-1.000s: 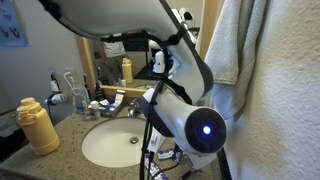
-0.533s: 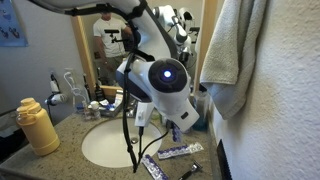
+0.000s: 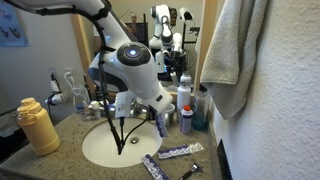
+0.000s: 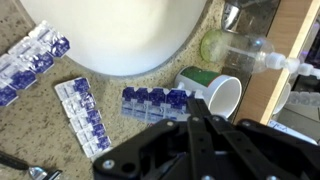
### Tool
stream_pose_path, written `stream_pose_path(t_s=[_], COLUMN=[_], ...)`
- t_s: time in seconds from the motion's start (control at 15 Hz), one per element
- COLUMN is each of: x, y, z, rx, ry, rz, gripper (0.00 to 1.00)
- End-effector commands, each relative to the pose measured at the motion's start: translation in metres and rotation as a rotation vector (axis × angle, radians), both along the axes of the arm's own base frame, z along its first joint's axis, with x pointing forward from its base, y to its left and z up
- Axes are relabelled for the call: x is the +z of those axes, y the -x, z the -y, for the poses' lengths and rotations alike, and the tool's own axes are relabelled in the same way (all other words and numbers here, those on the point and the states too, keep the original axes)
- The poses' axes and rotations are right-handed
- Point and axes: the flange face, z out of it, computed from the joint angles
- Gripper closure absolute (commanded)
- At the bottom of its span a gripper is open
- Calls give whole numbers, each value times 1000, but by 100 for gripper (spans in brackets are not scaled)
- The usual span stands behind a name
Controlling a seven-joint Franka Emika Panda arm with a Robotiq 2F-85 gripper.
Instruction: Move one of the silver strips to the left side of the sink counter
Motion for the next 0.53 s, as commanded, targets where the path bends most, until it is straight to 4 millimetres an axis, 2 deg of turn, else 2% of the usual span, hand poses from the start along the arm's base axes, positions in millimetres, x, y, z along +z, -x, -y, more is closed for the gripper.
stream_pose_path(t_s=[0.0,0.47], x=[-1,-22], y=[0,-23], z=[-39,-106], rx=[64,270], ry=[34,79], rz=[-51,-199], gripper=[100,100])
